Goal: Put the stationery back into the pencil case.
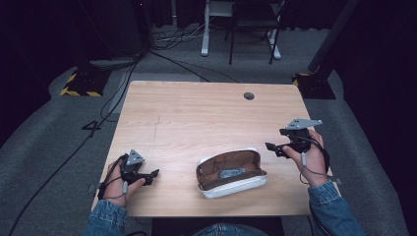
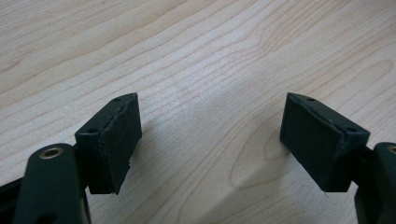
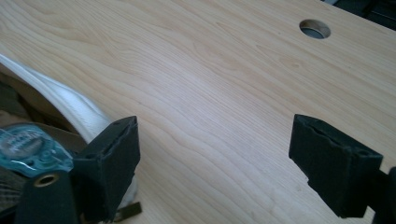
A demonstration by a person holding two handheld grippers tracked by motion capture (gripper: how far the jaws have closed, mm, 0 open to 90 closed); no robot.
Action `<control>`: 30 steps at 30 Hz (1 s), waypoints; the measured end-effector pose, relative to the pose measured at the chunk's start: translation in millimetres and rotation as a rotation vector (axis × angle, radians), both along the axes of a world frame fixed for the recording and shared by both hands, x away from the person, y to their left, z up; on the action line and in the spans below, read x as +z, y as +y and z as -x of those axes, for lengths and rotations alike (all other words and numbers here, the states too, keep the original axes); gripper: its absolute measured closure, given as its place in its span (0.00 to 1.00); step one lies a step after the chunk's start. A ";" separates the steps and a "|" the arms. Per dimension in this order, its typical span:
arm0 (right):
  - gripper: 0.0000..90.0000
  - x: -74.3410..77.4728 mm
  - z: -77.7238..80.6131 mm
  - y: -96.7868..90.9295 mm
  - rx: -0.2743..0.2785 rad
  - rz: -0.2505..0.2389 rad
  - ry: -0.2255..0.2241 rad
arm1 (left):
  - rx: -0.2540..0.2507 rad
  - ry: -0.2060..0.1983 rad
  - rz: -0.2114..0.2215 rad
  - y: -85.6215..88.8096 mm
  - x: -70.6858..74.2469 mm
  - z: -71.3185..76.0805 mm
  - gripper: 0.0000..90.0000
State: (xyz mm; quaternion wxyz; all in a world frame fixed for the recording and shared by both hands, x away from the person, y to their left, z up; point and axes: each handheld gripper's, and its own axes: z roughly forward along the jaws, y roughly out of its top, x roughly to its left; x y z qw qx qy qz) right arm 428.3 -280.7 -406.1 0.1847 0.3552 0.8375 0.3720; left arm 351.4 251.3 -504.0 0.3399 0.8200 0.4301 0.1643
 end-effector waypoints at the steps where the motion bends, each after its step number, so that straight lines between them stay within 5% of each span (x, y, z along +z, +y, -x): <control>1: 0.19 -1.7 -1.0 -2.1 -0.003 0.003 0.000 | -0.001 -0.002 0.000 0.0 -0.1 -0.2 0.23; 8: 0.19 -23.1 -8.3 -19.7 -0.031 0.043 0.011 | -0.004 0.003 -0.005 -0.9 0.2 -1.1 0.22; 20: 0.19 -65.4 -15.5 -47.4 -0.108 0.008 0.087 | -0.003 0.004 -0.006 -3.2 -0.2 -3.7 0.19; 30: 0.19 -85.4 -13.4 -54.6 -0.141 0.015 0.116 | -0.001 0.022 -0.016 -8.5 -0.7 -7.9 0.10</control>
